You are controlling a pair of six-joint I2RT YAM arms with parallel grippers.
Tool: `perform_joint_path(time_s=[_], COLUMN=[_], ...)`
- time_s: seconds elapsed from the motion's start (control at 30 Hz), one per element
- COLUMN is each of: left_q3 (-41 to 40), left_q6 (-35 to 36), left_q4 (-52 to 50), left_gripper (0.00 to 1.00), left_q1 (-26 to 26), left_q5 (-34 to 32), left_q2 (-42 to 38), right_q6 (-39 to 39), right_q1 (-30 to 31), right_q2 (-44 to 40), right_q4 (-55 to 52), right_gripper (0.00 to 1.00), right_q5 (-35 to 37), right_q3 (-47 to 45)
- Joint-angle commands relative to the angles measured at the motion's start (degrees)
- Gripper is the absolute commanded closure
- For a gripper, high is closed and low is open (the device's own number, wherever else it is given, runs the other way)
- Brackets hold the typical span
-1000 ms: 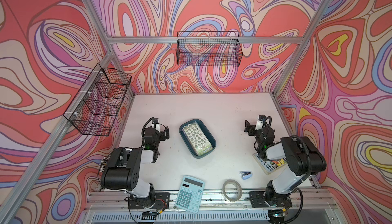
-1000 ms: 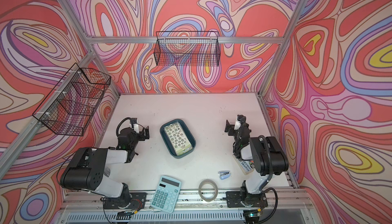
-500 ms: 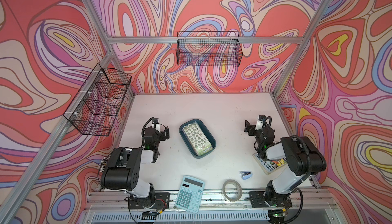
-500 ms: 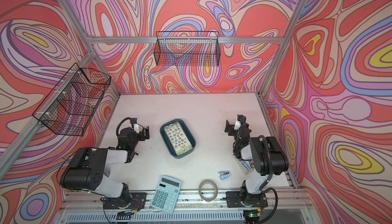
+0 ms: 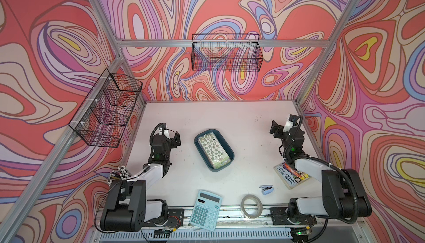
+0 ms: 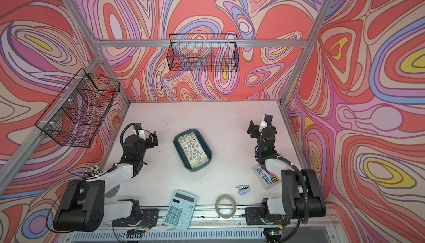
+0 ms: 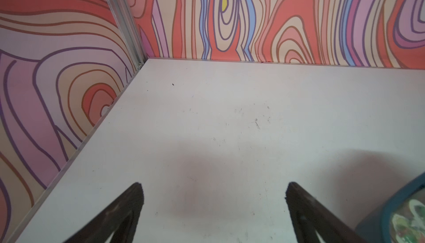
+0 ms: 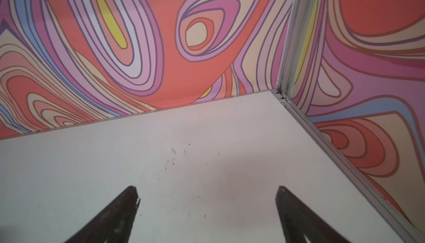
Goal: Take the stickers out of the storage box
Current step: Move the storage box to the center of the board.
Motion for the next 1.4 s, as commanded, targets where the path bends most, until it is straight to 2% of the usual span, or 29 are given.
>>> perform_joint_path(time_s=[0.0,0.13,0.23,0.3,0.4,0.5,0.6,0.7,0.73,0.8,0.9,1.03,1.23,1.37], left_q3=[4.88,9.67,16.43,21.97,26.95,32.6,35.11,34.62,34.58,34.09,32.61,31.5,30.26,30.34], left_q6=[-6.63,-13.32,-25.77,-36.56,-33.94,-31.53,-28.52,-28.21,-28.53,-29.55,-31.07,-32.43,-33.41,-32.57], left_q4=[-11.38,-18.19,-31.58,-44.2,-48.09,-52.74,-52.92,-51.78,-52.22,-52.59,-51.58,-51.17,-51.04,-53.51], left_gripper=[0.0,0.0,0.0,0.0,0.0,0.01,0.14,0.15,0.12,0.0,0.0,0.0,0.0,0.11], left_q1=[-0.59,-0.9,-0.9,-0.86,-0.73,-0.68,-0.66,-0.71,-0.71,-0.64,-0.63,-0.64,-0.55,-0.55], left_q5=[-7.97,-11.69,-17.82,-20.85,-13.83,-5.18,5.77,13.09,14.04,16.93,20.49,23.3,27.87,30.11], left_q2=[-1.12,-4.03,-6.15,-6.73,-4.8,-0.73,1.86,2.94,3.14,3.11,2.32,1.59,1.92,2.55], right_q6=[4.03,6.2,7.77,9.06,7.69,4.95,2.67,-0.36,-1.06,-2.11,-1.96,0.73,3.94,6.13], right_q1=[1.04,2.63,4.89,5.88,10.59,17.85,23.57,28.47,30.09,33.49,37.1,38.09,38.18,38.18], right_q2=[-5.13,-9.97,-10.51,-8.0,-4.49,-2.17,2.01,8.06,10.12,14.34,19.3,23.88,29.48,31.37], right_q4=[-8.59,-18.11,-27.33,-35.76,-41.88,-43.35,-45.47,-49.17,-50.5,-52.74,-53.0,-50.91,-50.72,-51.04], right_gripper=[0.02,0.02,0.02,0.02,0.02,0.09,0.21,0.32,0.35,0.4,0.42,0.43,0.46,0.48], right_q5=[8.69,11.53,11.2,8.28,6.4,6.15,3.09,-0.52,-1.49,-3.76,-6.51,-11.75,-12.04,-10.7], right_q3=[-0.48,3.09,7.82,13.25,18.36,20.76,24.17,28.52,29.98,33.12,36.05,38.12,41.0,42.42])
